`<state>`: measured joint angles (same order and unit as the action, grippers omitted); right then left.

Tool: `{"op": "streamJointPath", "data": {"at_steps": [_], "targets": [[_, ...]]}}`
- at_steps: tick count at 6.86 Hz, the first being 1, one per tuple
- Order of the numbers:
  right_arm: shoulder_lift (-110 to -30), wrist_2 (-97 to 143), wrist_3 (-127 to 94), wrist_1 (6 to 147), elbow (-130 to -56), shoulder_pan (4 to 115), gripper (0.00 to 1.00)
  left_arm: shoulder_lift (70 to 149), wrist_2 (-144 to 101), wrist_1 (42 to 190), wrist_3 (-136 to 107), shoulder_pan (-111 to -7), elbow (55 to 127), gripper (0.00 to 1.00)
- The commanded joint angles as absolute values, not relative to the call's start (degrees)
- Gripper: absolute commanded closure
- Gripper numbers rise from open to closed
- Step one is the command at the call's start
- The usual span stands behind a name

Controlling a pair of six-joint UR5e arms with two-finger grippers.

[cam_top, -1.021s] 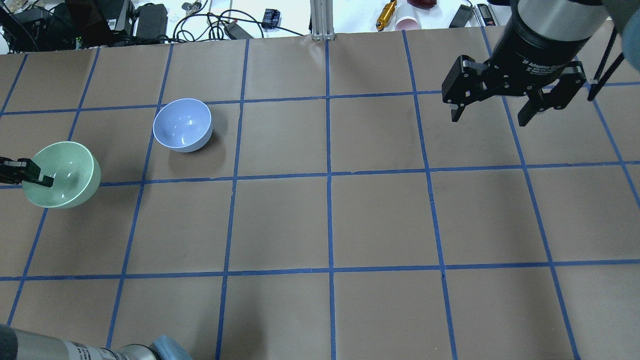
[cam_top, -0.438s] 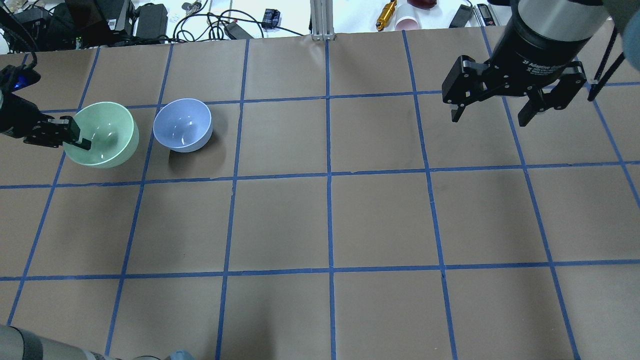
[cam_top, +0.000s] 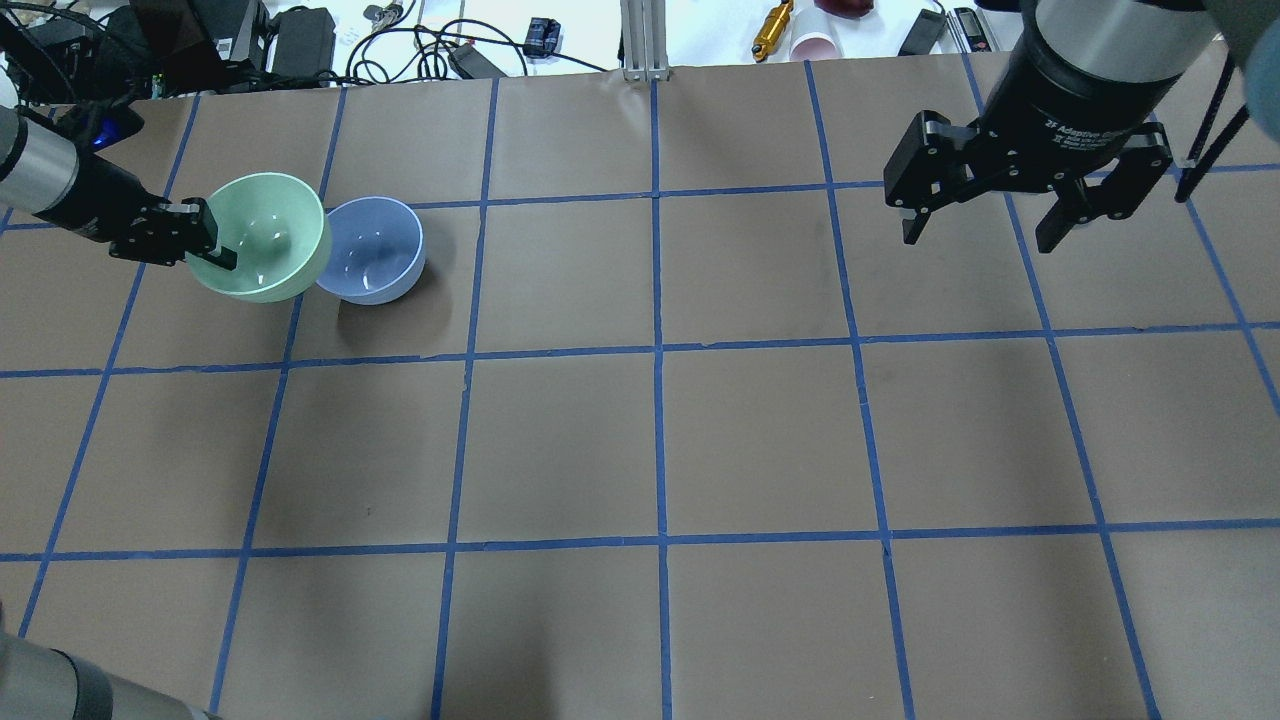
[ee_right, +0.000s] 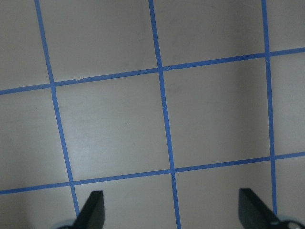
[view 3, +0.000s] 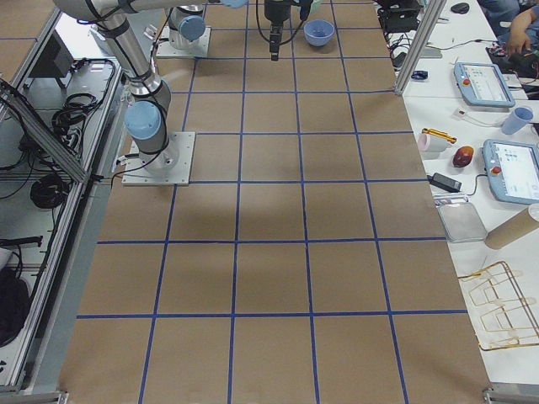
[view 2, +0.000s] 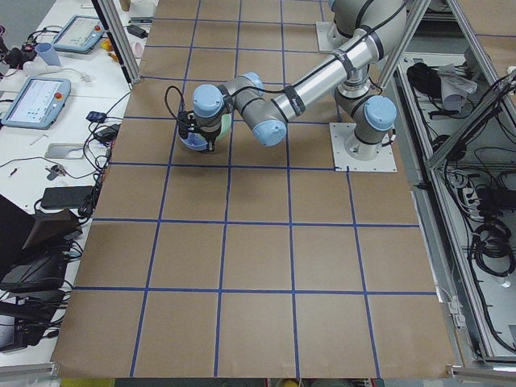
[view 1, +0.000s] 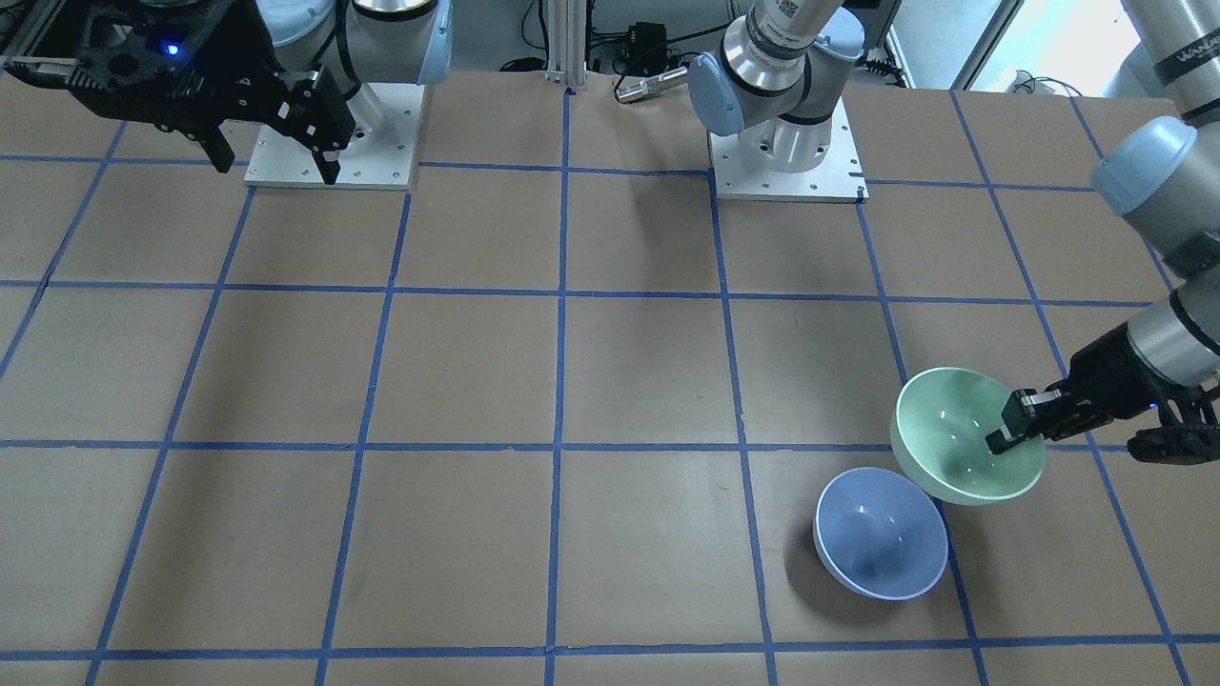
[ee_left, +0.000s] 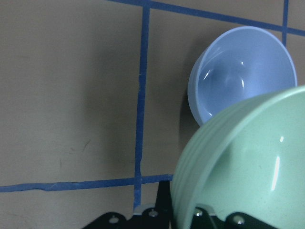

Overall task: Stack green bowl on blue bowl
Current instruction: 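Lift the green bowl with the left gripper and carry it over the blue bowl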

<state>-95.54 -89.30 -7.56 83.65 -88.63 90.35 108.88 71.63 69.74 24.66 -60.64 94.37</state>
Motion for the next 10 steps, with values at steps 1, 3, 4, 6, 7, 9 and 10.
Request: {"op": "streamJointPath", "data": {"at_steps": [1, 3, 4, 6, 7, 9, 10], "targets": [[-95.54, -89.30, -7.56, 83.67, -88.59, 90.35, 0.00, 111.87, 71.11, 65.50, 22.42, -61.87, 93.61, 1.00], [-95.54, -89.30, -7.56, 83.67, -88.59, 90.35, 0.00, 114.25, 70.93, 65.48, 20.76, -64.40, 90.46, 1.00], [-95.54, -89.30, -7.56, 83.67, -88.59, 90.35, 0.00, 115.39, 70.93, 65.48, 15.78, -65.55, 89.05, 1.00], [-95.54, -89.30, -7.56, 83.67, -88.59, 90.35, 0.00, 117.24, 71.02, 65.39, 14.60, -65.92, 89.03, 1.00], [-95.54, -89.30, -7.56, 83.67, -88.59, 90.35, 0.00, 117.77, 71.02, 65.39, 14.33, -66.44, 88.95, 1.00], [-95.54, -89.30, -7.56, 83.67, -88.68, 90.35, 0.00, 118.21, 71.19, 65.39, 14.06, -66.71, 89.29, 1.00], [-95.54, -89.30, -7.56, 83.67, -88.59, 90.35, 0.00, 118.30, 71.45, 65.39, 13.63, -66.80, 89.30, 0.11]]}}
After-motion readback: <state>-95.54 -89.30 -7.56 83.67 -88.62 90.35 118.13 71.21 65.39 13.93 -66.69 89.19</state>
